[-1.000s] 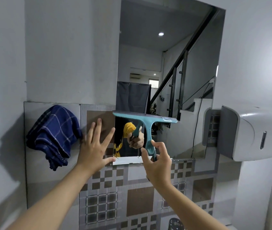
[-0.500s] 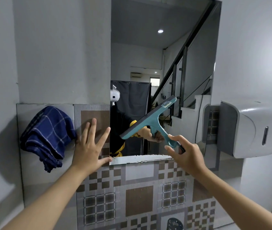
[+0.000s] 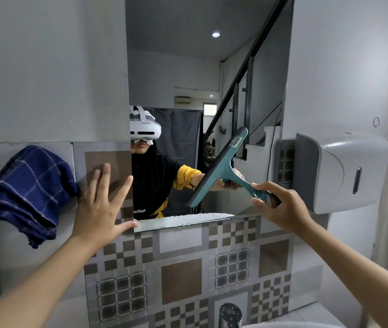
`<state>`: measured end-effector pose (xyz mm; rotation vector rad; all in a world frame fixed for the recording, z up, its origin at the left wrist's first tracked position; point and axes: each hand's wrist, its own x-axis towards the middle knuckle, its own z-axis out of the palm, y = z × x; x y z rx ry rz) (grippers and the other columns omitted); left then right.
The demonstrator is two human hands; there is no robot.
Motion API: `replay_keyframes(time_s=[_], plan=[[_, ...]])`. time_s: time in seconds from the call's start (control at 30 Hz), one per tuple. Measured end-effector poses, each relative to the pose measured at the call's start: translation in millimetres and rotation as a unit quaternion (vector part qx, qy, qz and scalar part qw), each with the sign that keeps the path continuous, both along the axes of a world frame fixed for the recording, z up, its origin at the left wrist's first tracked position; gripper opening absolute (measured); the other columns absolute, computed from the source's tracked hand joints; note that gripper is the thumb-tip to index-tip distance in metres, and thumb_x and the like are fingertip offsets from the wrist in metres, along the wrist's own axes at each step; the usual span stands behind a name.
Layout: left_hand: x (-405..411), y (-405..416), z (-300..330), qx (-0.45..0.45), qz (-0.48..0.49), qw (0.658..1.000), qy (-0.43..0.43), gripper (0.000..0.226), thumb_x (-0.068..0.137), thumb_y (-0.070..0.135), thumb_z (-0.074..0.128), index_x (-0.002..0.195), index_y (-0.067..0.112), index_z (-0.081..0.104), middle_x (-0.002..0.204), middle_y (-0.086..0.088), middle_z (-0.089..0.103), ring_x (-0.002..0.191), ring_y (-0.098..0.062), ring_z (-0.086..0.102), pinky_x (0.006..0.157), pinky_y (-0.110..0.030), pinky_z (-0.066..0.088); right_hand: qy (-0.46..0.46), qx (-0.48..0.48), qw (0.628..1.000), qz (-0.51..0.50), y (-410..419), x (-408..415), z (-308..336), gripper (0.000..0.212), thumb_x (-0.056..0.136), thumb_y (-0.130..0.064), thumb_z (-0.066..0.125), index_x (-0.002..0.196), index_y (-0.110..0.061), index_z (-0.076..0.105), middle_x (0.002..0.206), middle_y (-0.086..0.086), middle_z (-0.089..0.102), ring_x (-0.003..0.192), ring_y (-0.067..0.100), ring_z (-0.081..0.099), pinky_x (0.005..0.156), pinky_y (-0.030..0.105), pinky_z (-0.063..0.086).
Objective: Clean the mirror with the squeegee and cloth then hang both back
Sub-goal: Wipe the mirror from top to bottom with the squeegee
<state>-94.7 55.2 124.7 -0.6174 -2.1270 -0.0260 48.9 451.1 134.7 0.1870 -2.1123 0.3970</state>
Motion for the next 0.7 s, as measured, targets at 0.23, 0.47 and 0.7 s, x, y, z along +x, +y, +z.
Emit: replay_keyframes(time_s=[0.23,0.47,0.7], plan=[[1,0,0,-0.002,-0.01,1.0,0.002,0.114,0.051,0.063,0.073,0.145,0.021,0.024,0.154,-0.024,0.004,0.137,-0.048,0.01,0.098,-0.067,0.028,-0.005,-0.005,1.0,0.005,8,5,-3,0.042,0.078,-0.046,0.064,0.112,-0.021,0.065,0.06,-0.004,0.057,0.041,0.021,0.039,0.04,0.035,0.04],[-3,-1,0,-0.004,-0.016,1.0,-0.002,0.103,0.062,0.083,0.022,0.145,0.022,0.023,0.154,-0.023,0.002,0.136,-0.049,0.011,0.092,-0.068,0.034,-0.016,-0.054,0.998,-0.003,33,20,-18,0.037,0.077,-0.036,0.07,0.108,-0.017,0.066,0.074,-0.006,0.065,0.044,0.011,0.041,0.044,0.021,0.037],[-2,1,0,-0.009,-0.017,1.0,0.0,0.105,0.066,0.086,0.009,0.144,0.019,0.026,0.153,-0.026,0.003,0.134,-0.052,0.012,0.093,-0.072,0.031,-0.048,-0.164,0.985,-0.011,32,40,-35,0.024,0.082,-0.012,0.072,0.104,-0.016,0.062,0.067,-0.011,0.055,0.045,0.003,0.048,0.042,0.008,0.035]])
